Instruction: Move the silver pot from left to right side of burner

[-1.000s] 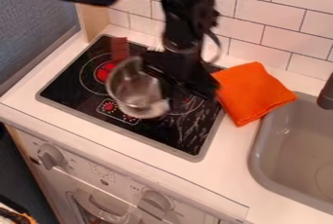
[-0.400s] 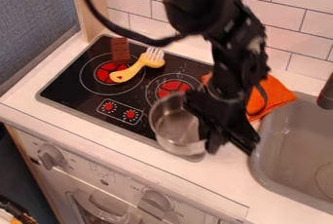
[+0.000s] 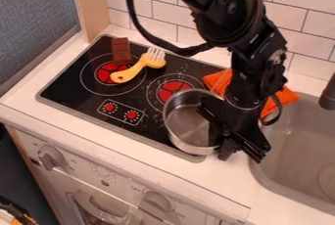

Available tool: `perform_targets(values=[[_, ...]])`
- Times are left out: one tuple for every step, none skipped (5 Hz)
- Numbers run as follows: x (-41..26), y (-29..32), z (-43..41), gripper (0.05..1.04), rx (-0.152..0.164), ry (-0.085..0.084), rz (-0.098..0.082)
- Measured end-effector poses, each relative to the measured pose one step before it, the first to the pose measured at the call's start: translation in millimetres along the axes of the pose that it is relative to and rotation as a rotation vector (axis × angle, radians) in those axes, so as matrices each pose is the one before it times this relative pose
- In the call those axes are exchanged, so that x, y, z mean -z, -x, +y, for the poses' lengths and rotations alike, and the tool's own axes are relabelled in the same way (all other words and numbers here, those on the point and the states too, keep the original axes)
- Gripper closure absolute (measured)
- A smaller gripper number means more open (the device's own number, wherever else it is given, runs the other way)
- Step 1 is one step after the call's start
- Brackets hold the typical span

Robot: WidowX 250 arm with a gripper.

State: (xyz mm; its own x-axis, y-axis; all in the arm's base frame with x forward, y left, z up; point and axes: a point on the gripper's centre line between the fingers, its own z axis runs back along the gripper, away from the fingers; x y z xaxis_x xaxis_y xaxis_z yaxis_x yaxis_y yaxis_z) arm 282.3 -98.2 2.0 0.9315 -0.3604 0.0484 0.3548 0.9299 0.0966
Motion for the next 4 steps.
perform_targets(values=[[-0.09, 0.07, -1.72, 0.506, -0.0134, 0.0053, 0.0004], [-0.53, 1.27, -0.84, 0.207, 0.0018, 0.0, 0.0075], [-1.42, 0.88, -0.6, 0.081, 0.0011, -0.001, 0.0043], [-9.3, 1.52, 6.68, 0.083, -0.0273, -0.0023, -0.0091]])
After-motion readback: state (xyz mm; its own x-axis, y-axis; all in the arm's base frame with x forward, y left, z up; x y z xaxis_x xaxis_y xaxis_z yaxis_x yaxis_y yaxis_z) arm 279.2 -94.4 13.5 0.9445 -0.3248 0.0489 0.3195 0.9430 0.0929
